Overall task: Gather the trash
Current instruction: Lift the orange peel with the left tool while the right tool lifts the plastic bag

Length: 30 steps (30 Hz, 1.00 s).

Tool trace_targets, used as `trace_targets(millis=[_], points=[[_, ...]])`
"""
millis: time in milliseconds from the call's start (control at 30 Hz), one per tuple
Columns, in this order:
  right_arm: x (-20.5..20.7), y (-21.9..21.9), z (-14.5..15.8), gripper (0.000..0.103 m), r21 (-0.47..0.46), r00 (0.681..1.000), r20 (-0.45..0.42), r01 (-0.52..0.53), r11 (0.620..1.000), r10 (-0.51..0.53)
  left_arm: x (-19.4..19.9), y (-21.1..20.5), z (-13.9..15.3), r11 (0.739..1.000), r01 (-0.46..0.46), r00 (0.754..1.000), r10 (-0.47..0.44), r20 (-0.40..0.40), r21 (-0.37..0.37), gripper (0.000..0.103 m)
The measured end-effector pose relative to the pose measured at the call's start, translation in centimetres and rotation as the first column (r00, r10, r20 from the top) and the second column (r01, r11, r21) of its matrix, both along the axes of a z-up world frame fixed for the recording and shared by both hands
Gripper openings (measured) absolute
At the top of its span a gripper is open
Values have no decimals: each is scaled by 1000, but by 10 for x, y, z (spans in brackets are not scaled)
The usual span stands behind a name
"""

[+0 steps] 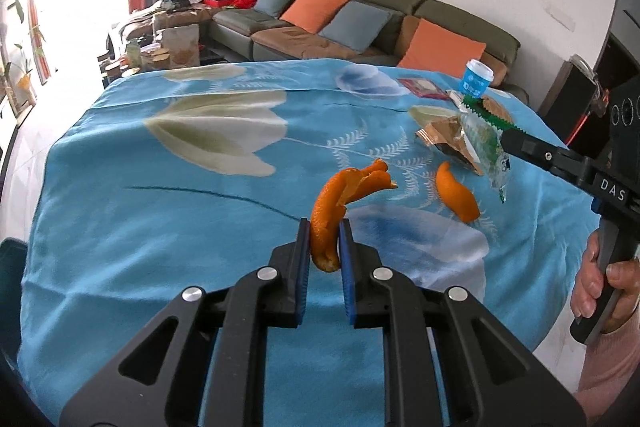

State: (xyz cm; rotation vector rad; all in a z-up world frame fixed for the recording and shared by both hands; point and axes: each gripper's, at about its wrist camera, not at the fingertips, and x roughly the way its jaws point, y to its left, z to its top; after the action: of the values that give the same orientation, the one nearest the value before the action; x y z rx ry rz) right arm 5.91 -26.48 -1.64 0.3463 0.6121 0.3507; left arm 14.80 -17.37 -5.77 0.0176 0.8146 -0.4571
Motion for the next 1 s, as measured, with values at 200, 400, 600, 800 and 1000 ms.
trace_targets(millis=[200, 400, 600, 800, 1000], points=[[3, 18, -1, 9, 16, 999, -4, -49, 999, 49, -6, 18, 2, 999, -36, 999, 36, 5, -7, 14], [5, 34, -3, 9, 22, 996, -10, -89, 996, 89, -12, 33, 3, 998, -64, 998, 64, 10, -10, 14], [7, 48, -4, 9, 30, 992, -16, -124, 992, 124, -18, 49, 3, 996, -94, 996, 94, 11, -14, 14], [10, 62, -3, 9, 31, 988, -16, -153, 988, 154, -21, 58, 4, 993, -119, 993, 119, 15, -17, 14], [12, 73, -3, 9, 32, 984, -17, -177, 984, 178, -25, 67, 7, 990, -140, 990, 140, 24, -19, 14]])
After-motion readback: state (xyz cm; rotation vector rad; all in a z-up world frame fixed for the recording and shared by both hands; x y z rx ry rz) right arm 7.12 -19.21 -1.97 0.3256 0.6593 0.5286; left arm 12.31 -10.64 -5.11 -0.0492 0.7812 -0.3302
